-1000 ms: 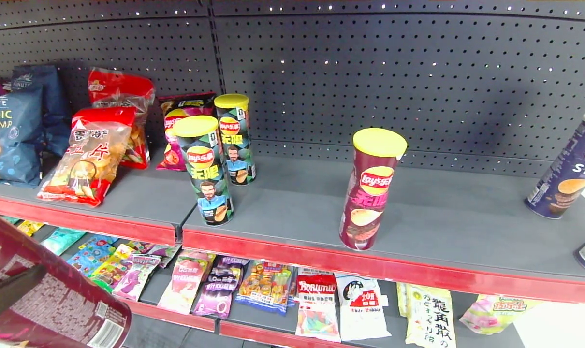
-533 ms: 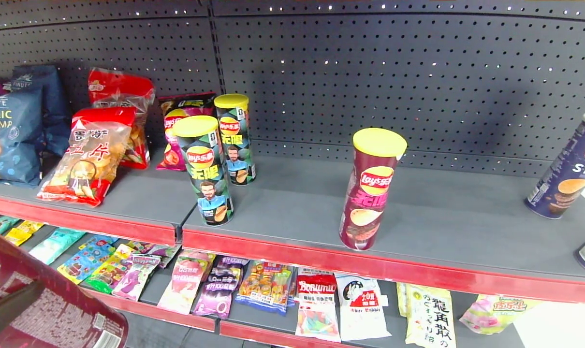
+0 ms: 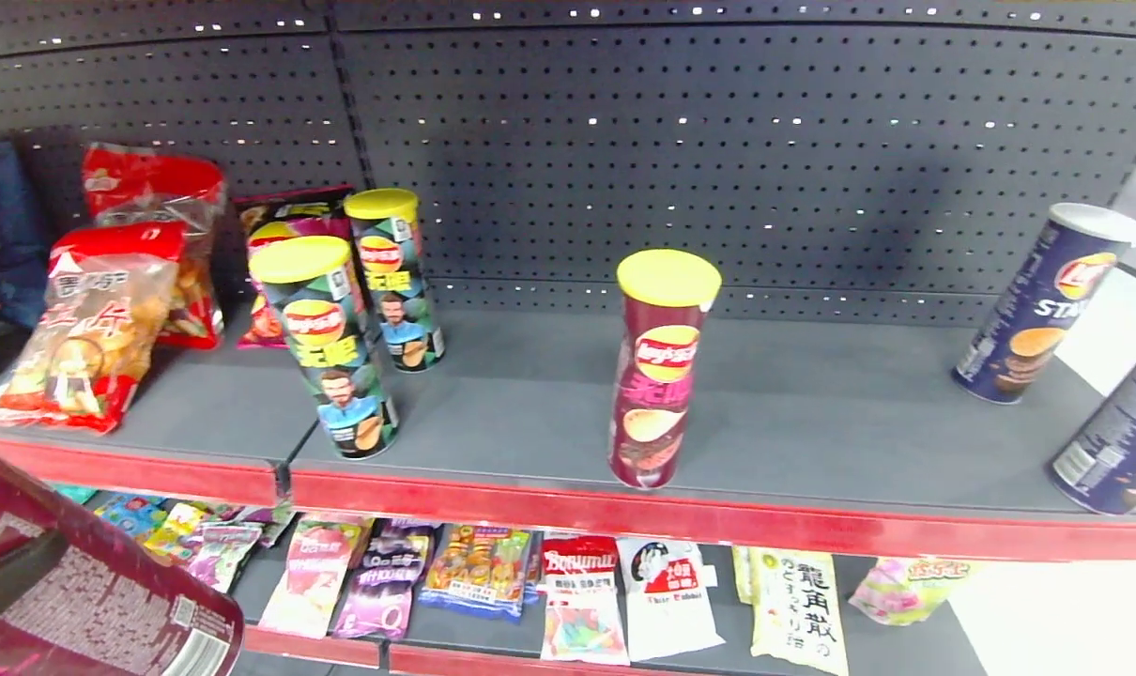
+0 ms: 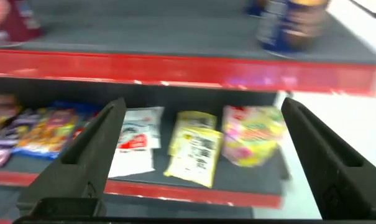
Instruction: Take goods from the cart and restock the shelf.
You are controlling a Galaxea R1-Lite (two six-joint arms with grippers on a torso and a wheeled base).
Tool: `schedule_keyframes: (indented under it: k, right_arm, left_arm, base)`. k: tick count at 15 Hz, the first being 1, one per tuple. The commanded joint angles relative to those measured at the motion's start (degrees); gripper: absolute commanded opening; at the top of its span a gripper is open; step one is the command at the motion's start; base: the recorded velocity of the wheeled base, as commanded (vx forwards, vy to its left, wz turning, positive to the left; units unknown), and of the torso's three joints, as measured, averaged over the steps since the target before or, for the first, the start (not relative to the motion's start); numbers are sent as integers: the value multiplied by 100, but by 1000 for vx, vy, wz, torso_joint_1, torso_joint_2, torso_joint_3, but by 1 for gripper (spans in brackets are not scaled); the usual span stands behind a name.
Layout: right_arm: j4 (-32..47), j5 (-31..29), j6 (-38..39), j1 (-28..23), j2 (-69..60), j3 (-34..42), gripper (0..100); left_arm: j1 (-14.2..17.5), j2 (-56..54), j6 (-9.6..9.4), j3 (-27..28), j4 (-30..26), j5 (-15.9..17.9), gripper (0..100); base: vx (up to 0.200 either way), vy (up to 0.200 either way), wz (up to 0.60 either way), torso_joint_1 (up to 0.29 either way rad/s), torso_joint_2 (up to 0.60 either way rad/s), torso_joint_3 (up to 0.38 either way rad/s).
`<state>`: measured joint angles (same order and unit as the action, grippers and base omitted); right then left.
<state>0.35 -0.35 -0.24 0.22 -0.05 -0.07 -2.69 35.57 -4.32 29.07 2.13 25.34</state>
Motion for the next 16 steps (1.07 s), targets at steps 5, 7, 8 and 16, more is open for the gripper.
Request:
schedule_keyframes:
  k: [5,7,8,16]
  right_arm:
    - [0,0,-20,4,5,-1,100]
    - [9,0,-11,4,5,-1,100]
    - [0,0,-11,4,5,-1,100]
    - [0,0,7,4,5,-1,100]
  left_arm:
    - [-3,-6,106,19,15,-82,0]
    - [-3,-15,106,107,6,-117,0]
    - [-3,-15,106,134,6,-170,0]
    - [-12,1048,71,696,173,-698,0]
  base:
    - [0,0,-480,3,3,2]
    - [0,0,0,0,0,0]
    - [0,0,0,0,0,0]
    - [0,0,0,0,0,0]
